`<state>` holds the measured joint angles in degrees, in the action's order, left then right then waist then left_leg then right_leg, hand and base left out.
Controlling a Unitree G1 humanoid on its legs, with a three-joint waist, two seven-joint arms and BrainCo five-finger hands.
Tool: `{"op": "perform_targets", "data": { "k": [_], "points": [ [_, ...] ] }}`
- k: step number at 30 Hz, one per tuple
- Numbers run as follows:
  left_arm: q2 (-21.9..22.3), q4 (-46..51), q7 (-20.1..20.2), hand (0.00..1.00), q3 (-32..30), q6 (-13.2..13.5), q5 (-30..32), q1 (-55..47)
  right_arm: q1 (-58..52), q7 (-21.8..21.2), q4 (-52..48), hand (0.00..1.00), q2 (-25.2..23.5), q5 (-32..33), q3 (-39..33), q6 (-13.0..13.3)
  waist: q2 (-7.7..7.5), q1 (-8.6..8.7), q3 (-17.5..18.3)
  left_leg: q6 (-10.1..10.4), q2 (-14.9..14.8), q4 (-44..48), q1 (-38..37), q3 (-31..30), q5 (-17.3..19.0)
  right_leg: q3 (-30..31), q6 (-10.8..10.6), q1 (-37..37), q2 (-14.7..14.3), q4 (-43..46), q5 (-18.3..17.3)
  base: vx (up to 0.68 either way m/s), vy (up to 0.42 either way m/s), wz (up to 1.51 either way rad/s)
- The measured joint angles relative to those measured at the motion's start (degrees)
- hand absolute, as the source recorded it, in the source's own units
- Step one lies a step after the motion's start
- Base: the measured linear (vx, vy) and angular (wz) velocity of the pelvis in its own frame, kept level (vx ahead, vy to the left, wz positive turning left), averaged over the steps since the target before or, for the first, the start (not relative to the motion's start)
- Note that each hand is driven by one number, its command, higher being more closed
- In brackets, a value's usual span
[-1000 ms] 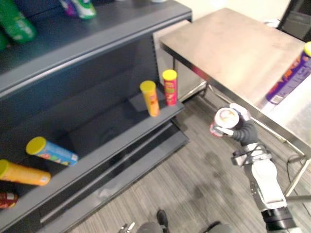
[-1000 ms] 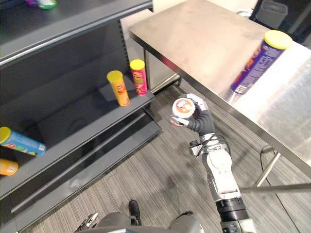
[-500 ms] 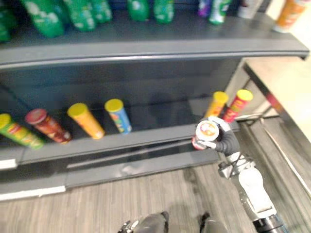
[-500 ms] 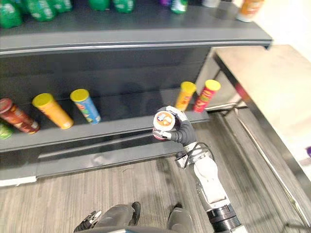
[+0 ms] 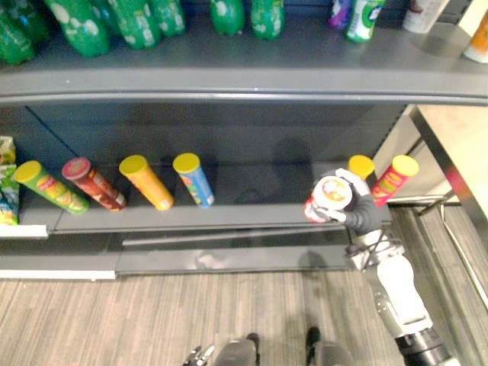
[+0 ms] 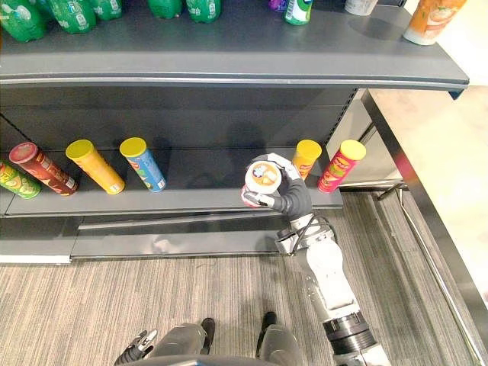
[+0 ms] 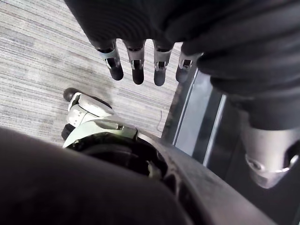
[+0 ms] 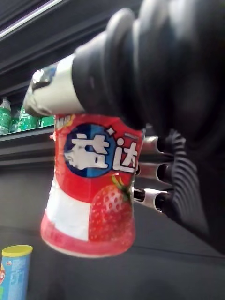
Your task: Put the gum and the chips on the shelf.
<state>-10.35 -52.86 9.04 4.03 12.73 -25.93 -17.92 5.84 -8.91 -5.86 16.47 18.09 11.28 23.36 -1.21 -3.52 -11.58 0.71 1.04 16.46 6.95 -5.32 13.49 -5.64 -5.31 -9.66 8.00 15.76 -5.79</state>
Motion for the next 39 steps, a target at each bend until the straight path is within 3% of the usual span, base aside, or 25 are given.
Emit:
{"op": "perform_targets", "data": {
  "k": [7, 10, 12, 14, 17, 19, 24, 28, 39],
  "points": [
    [-0.07, -0.38, -0.26, 0.0, 0.05, -0.23, -0.49, 0.38, -1.12, -2.43, 0.02, 1.0, 0.05, 0.16, 0.44, 0.64, 0.1, 0.52, -0.07, 0.47, -0.1, -1.26, -0.02, -0.68, -1.11, -1.34, 0.84, 0.0, 0.17, 0.27, -0.65, -0.01, -0.023, 0.1],
    [-0.12, -0.48, -0.2, 0.0, 0.11, -0.13, -0.66, 0.64, -1.17, -3.26, 0.3, 1.0, 0.49, 0.77, 0.53, 0.63, 0.27, 1.61, -0.13, 0.41, 0.25, -1.22, 1.27, -1.97, -2.26, -4.03, 0.82, 0.01, 0.93, 0.65, -1.53, 0.02, -0.033, 0.43],
    [-0.28, -0.76, 0.18, 0.0, 0.22, -0.13, -0.88, 1.09, -1.22, -3.22, 1.45, 1.0, 0.82, 0.88, 0.35, 0.64, 0.49, 2.08, -0.2, 0.19, -0.15, -1.18, 2.08, 1.98, -2.84, -6.06, 0.32, 0.02, 2.45, 2.43, -2.9, 0.0, 0.002, 0.65],
    [-0.71, -0.89, 0.27, 0.0, 0.75, -0.22, -0.8, 2.13, -2.39, -2.09, 3.32, 1.0, 1.33, 0.43, 0.3, 0.6, 0.67, 3.03, -0.28, -0.23, -3.79, -1.22, 1.52, 13.33, -3.46, -10.43, -0.51, 1.46, 5.88, 6.22, -5.55, 0.01, -0.013, 1.09],
    [-1.0, -0.88, 0.22, 0.0, 2.36, -0.04, -0.36, 2.51, -2.47, -0.03, 4.31, 1.0, 1.62, -0.26, 0.27, 0.59, 0.93, 3.14, -0.37, -0.67, -0.6, -3.34, 0.49, 12.41, -6.59, -12.38, -1.13, 2.19, 9.18, 8.19, -6.91, 0.05, 0.042, 0.83],
    [-0.98, -0.92, 0.16, 0.0, 3.02, 0.08, -0.3, 2.38, -2.48, 0.61, 4.57, 1.0, 1.53, -0.66, 0.27, 0.56, 1.28, 2.93, -0.56, -0.79, 0.35, -4.76, 0.55, 11.94, -7.81, -12.67, -1.16, 2.38, 9.86, 7.35, -6.87, 0.0, 0.068, 0.35],
    [-0.93, -1.84, -0.27, 0.0, 3.54, 0.21, -0.3, 2.17, -3.06, 1.32, 4.68, 1.0, 1.48, -1.93, 0.03, 0.55, 1.34, 2.4, -0.58, -0.23, 0.0, -7.57, -2.03, 12.39, -9.09, -11.84, -2.83, 4.07, 9.16, 4.24, -5.23, -0.05, 0.024, -0.07],
    [-0.95, -2.48, 0.07, 0.0, 3.54, -0.24, -0.22, 1.96, -4.18, 1.49, 5.17, 1.0, 1.19, -1.9, -0.2, 0.55, 1.37, 3.14, -0.45, 0.73, -1.01, -10.98, -2.91, 13.98, -10.54, -10.53, -2.8, 3.93, 7.46, 1.05, -3.14, -0.07, -0.021, -0.28],
    [-1.03, -3.78, 0.23, 0.0, 3.36, -0.42, 0.84, 1.78, -4.95, 1.93, 6.84, 1.0, 0.46, -2.3, -0.21, -0.13, 1.14, 3.31, 1.64, 0.19, -2.78, -15.7, -4.46, 17.32, -12.74, -7.79, -2.41, 5.35, 3.62, -8.47, 2.93, 0.02, 0.005, -0.2]
  ]
}}
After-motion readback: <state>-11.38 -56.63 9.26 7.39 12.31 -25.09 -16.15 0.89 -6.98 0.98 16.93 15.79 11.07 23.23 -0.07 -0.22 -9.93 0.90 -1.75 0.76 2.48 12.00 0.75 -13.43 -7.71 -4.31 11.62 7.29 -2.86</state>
